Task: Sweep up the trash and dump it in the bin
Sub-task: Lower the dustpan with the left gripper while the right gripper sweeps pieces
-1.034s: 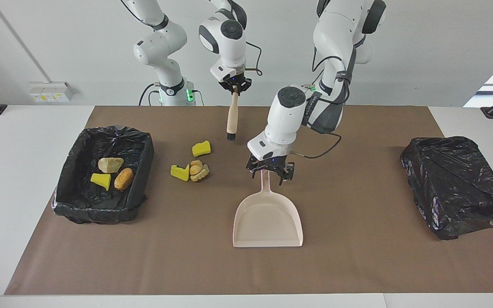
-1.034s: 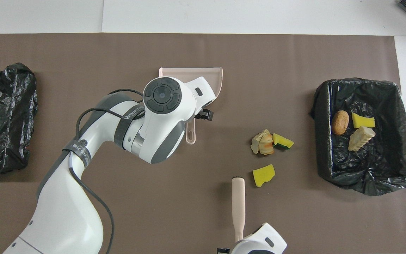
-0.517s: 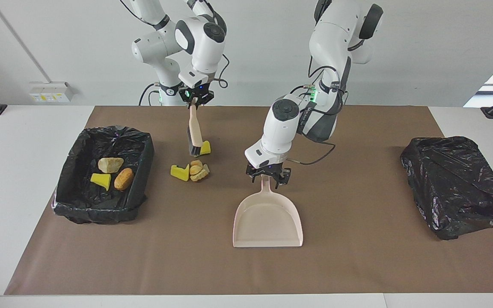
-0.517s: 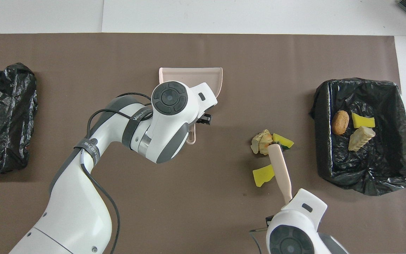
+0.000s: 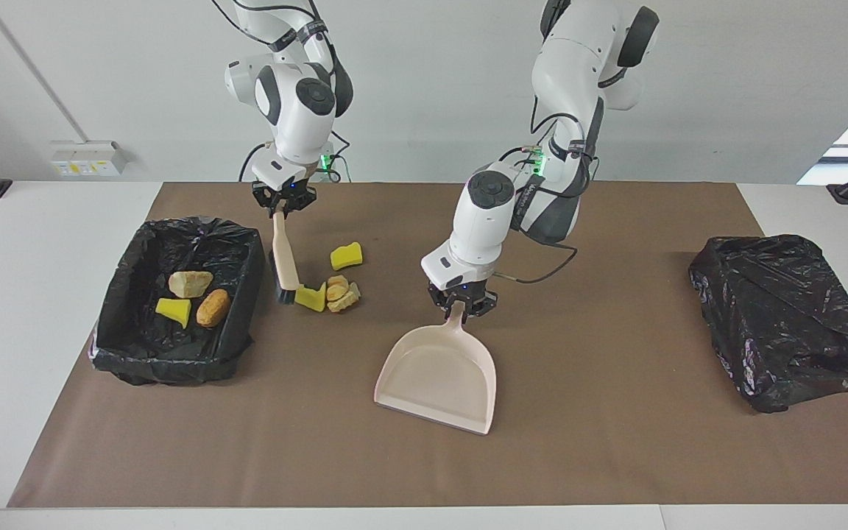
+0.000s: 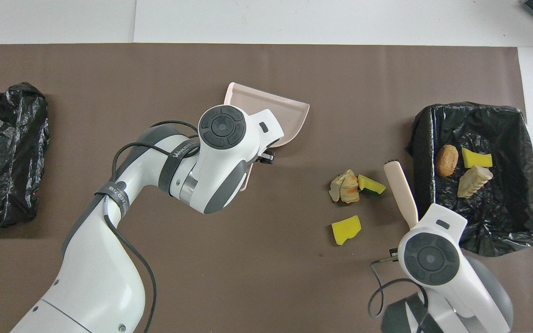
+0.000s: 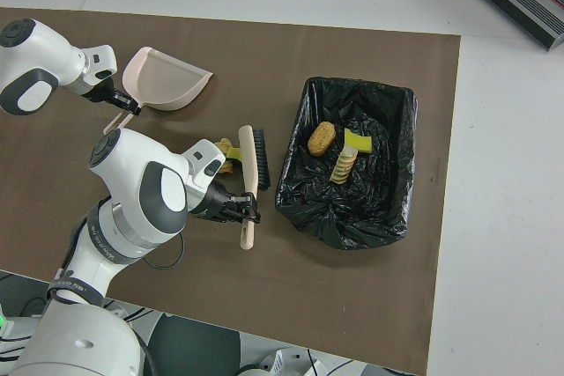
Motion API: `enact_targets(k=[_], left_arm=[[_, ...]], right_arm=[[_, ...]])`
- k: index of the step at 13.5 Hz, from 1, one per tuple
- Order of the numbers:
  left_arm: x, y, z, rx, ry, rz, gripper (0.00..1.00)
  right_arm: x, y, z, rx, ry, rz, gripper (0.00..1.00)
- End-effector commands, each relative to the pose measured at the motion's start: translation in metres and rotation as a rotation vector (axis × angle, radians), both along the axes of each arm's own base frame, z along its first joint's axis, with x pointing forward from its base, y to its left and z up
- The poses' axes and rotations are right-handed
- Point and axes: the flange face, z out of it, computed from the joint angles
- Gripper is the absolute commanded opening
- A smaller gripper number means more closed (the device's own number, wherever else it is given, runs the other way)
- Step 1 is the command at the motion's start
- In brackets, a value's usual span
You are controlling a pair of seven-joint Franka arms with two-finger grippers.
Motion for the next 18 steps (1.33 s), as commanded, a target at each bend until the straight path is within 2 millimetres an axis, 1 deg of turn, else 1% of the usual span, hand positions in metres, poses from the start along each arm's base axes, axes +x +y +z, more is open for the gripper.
enact_targets(k=[1, 3, 5, 7, 9, 10, 11, 12, 13, 14, 15, 16, 17, 18], left_arm=[[-0.010, 0.021, 0.032, 0.059, 0.041, -0.144, 0.01], [-0.015, 0.043, 0.053, 0.093, 0.091, -0.285, 0.00], [-0.028, 0.060, 0.064, 0.160, 0.117, -0.399, 0.00], [-0.056, 0.079, 0.054, 0.230, 0.129, -0.508, 0.00], [-0.079, 0.094, 0.052, 0.271, 0.129, -0.647, 0.00], [-0.087, 0.101, 0.054, 0.274, 0.140, -0.708, 0.00], [-0.096, 0.108, 0.055, 0.274, 0.151, -0.778, 0.00], [-0.106, 0.115, 0.052, 0.278, 0.168, -0.816, 0.00], [-0.111, 0.118, 0.048, 0.288, 0.180, -0.852, 0.00], [-0.116, 0.123, 0.046, 0.303, 0.185, -0.896, 0.00], [-0.121, 0.127, 0.043, 0.320, 0.188, -0.923, 0.00], [-0.127, 0.131, 0.040, 0.336, 0.185, -0.937, 0.00], [-0.129, 0.130, 0.040, 0.341, 0.176, -0.948, 0.00], [-0.130, 0.128, 0.040, 0.340, 0.177, -0.974, 0.00]], right_arm=[[0.011, 0.005, -0.014, 0.031, 0.027, 0.000, 0.00], [0.007, 0.017, -0.017, 0.125, 0.069, -0.033, 0.00], [0.004, 0.027, -0.022, 0.251, 0.124, -0.070, 0.00], [0.004, 0.059, -0.030, 0.337, 0.157, -0.076, 0.00], [0.012, 0.085, -0.021, 0.411, 0.171, -0.111, 0.00], [0.015, 0.098, -0.013, 0.404, 0.169, -0.110, 0.00], [0.015, 0.101, -0.003, 0.377, 0.182, -0.117, 0.00], [0.017, 0.089, 0.012, 0.343, 0.184, -0.126, 0.00], [0.018, 0.074, 0.031, 0.301, 0.157, -0.148, 0.00], [0.018, 0.058, 0.045, 0.257, 0.115, -0.205, 0.00], [0.014, 0.047, 0.053, 0.226, 0.099, -0.238, 0.00], [0.008, 0.038, 0.051, 0.204, 0.108, -0.258, 0.00], [0.000, 0.029, 0.048, 0.178, 0.102, -0.251, 0.00], [-0.007, 0.026, 0.045, 0.152, 0.094, -0.224, 0.00]])
